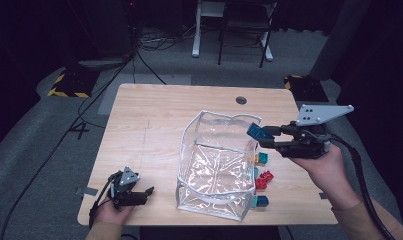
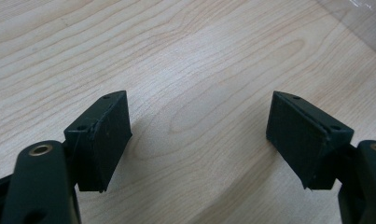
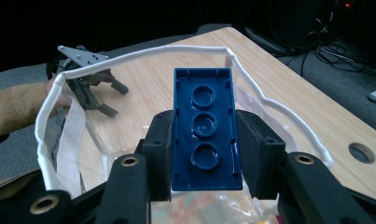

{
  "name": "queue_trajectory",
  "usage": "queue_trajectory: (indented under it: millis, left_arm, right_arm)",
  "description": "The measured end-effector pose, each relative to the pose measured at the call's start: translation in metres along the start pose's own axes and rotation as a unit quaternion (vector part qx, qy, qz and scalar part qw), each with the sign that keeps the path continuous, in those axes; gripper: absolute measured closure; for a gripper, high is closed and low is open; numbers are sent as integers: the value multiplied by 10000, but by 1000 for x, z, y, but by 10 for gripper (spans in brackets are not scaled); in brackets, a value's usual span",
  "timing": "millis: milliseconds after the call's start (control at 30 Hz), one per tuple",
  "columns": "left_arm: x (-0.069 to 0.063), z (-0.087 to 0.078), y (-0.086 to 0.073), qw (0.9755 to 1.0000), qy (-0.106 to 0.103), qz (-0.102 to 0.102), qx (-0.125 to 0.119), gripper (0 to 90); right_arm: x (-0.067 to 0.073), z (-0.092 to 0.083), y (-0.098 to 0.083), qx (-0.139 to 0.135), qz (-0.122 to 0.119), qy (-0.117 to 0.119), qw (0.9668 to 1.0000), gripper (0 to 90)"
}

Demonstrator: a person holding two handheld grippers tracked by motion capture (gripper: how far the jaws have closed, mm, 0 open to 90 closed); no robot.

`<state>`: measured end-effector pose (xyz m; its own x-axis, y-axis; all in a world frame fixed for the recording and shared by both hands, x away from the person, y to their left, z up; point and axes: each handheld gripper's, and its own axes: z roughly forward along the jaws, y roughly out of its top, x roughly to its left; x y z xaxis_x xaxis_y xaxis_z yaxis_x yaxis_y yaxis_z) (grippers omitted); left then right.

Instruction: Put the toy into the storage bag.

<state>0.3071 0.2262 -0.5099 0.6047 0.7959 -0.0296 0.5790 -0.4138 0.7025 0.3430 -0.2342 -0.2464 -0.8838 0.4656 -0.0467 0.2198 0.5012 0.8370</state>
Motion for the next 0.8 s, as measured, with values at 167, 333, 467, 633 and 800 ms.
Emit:
queue_trajectory:
  millis: [167,333,467,633,800]
  left_arm:
    - [0,0,0,10000,3,8,5,222]
    - [0,0,0,10000,3,8,5,222]
    - [0,0,0,10000,4,7,5,222]
    - [0,0,0,10000,4,7,5,222]
    - [0,0,0,10000,3,7,6,222]
  right_arm:
    - [3,9,14,-13,-94,61,9999,595]
    - [1,18,28,19,-86,130,9999,595]
    - [1,31,35,144,-102,206,9996,595]
    - [4,51,37,335,-99,331,9988,595]
    - [5,70,39,499,-118,403,9979,595]
